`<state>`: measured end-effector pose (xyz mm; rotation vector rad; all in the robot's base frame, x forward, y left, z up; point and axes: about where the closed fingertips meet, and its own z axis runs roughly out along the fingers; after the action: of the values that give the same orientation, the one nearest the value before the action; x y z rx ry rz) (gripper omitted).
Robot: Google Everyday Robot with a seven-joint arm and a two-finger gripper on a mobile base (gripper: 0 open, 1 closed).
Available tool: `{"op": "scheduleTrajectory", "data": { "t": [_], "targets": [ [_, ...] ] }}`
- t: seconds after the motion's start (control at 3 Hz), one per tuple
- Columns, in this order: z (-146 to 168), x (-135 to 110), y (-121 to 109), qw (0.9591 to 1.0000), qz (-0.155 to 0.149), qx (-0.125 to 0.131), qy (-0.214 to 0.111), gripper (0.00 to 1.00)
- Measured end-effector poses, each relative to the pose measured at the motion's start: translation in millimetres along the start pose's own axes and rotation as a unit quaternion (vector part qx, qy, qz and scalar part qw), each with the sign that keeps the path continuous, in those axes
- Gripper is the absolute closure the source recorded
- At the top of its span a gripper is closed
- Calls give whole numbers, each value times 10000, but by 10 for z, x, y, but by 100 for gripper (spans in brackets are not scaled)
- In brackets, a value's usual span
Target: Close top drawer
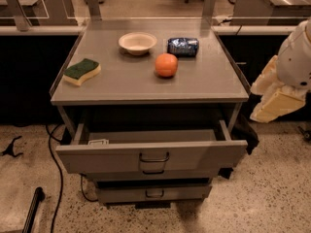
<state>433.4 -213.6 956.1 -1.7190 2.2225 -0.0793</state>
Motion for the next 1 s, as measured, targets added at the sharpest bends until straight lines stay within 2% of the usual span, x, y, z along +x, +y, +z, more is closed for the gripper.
{"op": "scheduleTrajectory", "data": {
  "t": [0.33,0.67,1.0],
  "targets": [
    [370,51,191,9997,35,-118,-216,77],
    [1033,127,456,9980,120,-344,-525,100],
    [1528,158,589,9960,134,-503,-729,100]
  ]
}}
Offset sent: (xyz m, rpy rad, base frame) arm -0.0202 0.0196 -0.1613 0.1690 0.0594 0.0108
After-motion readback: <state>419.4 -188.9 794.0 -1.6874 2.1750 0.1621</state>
